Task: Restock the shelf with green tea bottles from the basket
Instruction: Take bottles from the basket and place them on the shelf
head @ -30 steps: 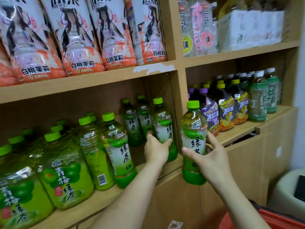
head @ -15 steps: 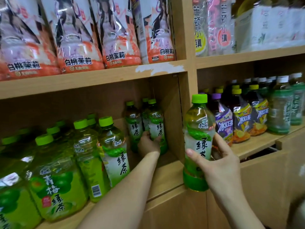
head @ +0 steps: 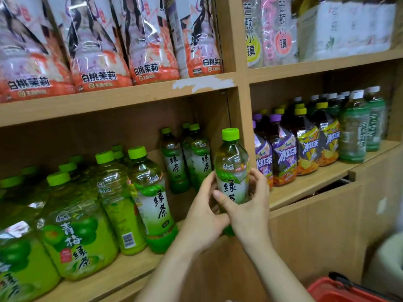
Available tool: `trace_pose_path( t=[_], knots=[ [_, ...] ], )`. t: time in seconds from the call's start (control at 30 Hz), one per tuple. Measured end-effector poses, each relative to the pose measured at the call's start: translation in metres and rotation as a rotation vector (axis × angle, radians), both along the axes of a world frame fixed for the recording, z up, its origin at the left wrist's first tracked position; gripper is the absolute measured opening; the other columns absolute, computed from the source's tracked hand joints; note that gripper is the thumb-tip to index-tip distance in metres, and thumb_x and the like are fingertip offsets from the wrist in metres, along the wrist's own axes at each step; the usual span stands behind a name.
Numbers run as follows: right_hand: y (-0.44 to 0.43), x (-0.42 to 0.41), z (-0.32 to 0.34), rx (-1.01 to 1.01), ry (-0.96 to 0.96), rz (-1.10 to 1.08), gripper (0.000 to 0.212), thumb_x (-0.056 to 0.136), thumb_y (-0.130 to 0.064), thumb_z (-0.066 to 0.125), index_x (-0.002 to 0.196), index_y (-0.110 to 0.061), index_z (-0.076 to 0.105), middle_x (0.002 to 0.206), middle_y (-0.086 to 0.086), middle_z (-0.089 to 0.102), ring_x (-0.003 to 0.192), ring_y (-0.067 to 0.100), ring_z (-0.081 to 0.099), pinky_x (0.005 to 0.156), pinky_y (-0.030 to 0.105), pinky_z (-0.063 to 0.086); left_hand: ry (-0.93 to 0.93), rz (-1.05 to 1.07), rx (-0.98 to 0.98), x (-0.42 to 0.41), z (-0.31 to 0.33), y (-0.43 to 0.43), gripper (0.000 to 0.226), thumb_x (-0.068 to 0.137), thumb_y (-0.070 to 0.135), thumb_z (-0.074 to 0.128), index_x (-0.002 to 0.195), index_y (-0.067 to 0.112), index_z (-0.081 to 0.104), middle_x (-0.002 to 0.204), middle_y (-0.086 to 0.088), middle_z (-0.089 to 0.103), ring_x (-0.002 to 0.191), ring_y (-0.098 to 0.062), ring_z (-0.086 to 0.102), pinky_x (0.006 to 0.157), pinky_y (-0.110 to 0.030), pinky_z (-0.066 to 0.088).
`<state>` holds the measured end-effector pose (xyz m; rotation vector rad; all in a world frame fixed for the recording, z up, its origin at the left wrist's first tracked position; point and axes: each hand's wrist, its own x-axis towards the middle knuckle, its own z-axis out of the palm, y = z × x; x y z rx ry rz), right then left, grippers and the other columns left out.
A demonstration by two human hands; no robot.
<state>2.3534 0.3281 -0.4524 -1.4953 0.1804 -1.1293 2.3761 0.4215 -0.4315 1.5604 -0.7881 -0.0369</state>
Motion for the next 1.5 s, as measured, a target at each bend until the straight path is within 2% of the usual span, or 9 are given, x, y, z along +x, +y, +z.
trace_pose_path(
  t=[0.13, 0.27, 0.4, 0.63, 0.9, 1.17, 1.27, 1.37, 1.5],
  knots=[
    [-0.012, -0.003, 0.000, -0.030, 0.082, 0.129, 0.058, 0.073, -0.028, 0.079, 0.125, -0.032, 0.052, 0.107, -0.009, 0.043, 0.105, 0.010, 0.049, 0.090, 0.016, 0.042, -0.042, 0.269, -0.006, 0.004, -0.010, -0.007, 0.054, 0.076, 0.003, 0.073, 0.119, 0.029, 0.056, 0.109, 0.009, 0.069, 0.102, -0.001, 0.064, 0.091, -0.027, 0.052],
    [-0.018, -0.005, -0.007, -0.179, 0.068, 0.047, 0.048, 0.080, -0.012, 0.072, 0.123, -0.026, 0.054, 0.100, -0.002, 0.055, 0.090, 0.014, 0.059, 0.072, 0.006, 0.045, -0.107, 0.558, 0.040, 0.007, -0.014, -0.017, 0.038, 0.074, 0.026, 0.077, 0.106, 0.034, 0.057, 0.090, 0.021, 0.064, 0.088, 0.006, 0.062, 0.077, -0.014, 0.050],
    [-0.022, 0.000, -0.006, -0.225, 0.132, 0.175, 0.033, 0.090, -0.016, 0.061, 0.122, -0.020, 0.057, 0.114, 0.000, 0.064, 0.108, 0.011, 0.061, 0.091, 0.020, 0.050, -0.103, 0.660, 0.074, 0.017, -0.012, -0.029, 0.038, 0.073, 0.029, 0.077, 0.100, 0.031, 0.051, 0.090, 0.016, 0.061, 0.084, -0.005, 0.061, 0.077, -0.026, 0.051],
    [-0.024, 0.018, 0.002, -0.028, 0.285, 0.382, 0.042, 0.096, -0.037, 0.046, 0.137, -0.028, 0.049, 0.137, -0.007, 0.053, 0.126, 0.009, 0.048, 0.108, 0.041, 0.040, 0.175, 0.549, -0.101, 0.047, -0.009, -0.032, 0.041, 0.075, 0.009, 0.077, 0.106, 0.025, 0.056, 0.103, 0.000, 0.069, 0.089, -0.008, 0.066, 0.088, -0.033, 0.054],
    [-0.017, 0.028, 0.007, 0.155, 0.366, 0.514, 0.048, 0.097, -0.042, 0.041, 0.143, -0.029, 0.040, 0.146, -0.006, 0.042, 0.134, 0.013, 0.038, 0.113, 0.046, 0.032, 0.074, 0.750, 0.082, 0.075, -0.009, -0.040, 0.046, 0.076, 0.019, 0.077, 0.117, 0.018, 0.055, 0.112, -0.005, 0.068, 0.100, -0.022, 0.065, 0.089, -0.039, 0.052],
    [-0.004, -0.010, 0.021, 0.319, 0.101, 0.436, 0.017, 0.095, -0.019, 0.050, 0.109, -0.024, 0.059, 0.105, 0.005, 0.067, 0.099, 0.016, 0.065, 0.083, 0.035, 0.053, 0.020, 0.563, 0.112, 0.011, 0.009, -0.012, 0.055, 0.089, 0.006, 0.057, 0.138, 0.027, 0.041, 0.129, 0.009, 0.053, 0.118, -0.007, 0.052, 0.100, -0.027, 0.044],
    [0.012, -0.021, 0.025, 0.345, 0.074, 0.532, 0.019, 0.093, -0.022, 0.053, 0.111, -0.024, 0.060, 0.104, 0.006, 0.069, 0.096, 0.018, 0.068, 0.083, 0.036, 0.054, -0.115, 0.491, 0.017, -0.043, 0.010, 0.025, 0.044, 0.091, 0.006, 0.055, 0.128, 0.028, 0.053, 0.119, 0.019, 0.058, 0.102, 0.006, 0.059, 0.083, -0.011, 0.047],
    [0.038, -0.020, 0.022, 0.210, 0.155, 0.624, 0.030, 0.088, -0.031, 0.059, 0.118, -0.028, 0.057, 0.106, -0.001, 0.068, 0.099, 0.011, 0.067, 0.086, 0.032, 0.054, -0.269, 0.660, -0.036, -0.055, 0.006, 0.061, 0.036, 0.086, 0.010, 0.065, 0.111, 0.034, 0.059, 0.101, 0.015, 0.064, 0.091, -0.001, 0.061, 0.066, -0.010, 0.047],
    [0.075, -0.006, 0.015, 0.056, 0.251, 0.729, 0.076, 0.066, -0.049, 0.070, 0.134, -0.031, 0.040, 0.121, -0.003, 0.059, 0.109, 0.006, 0.060, 0.091, 0.027, 0.052, -0.344, 0.893, -0.018, -0.037, 0.003, 0.102, 0.043, 0.080, 0.014, 0.072, 0.114, 0.033, 0.053, 0.104, 0.008, 0.052, 0.093, -0.002, 0.052, 0.063, -0.012, 0.046]
  ],
)
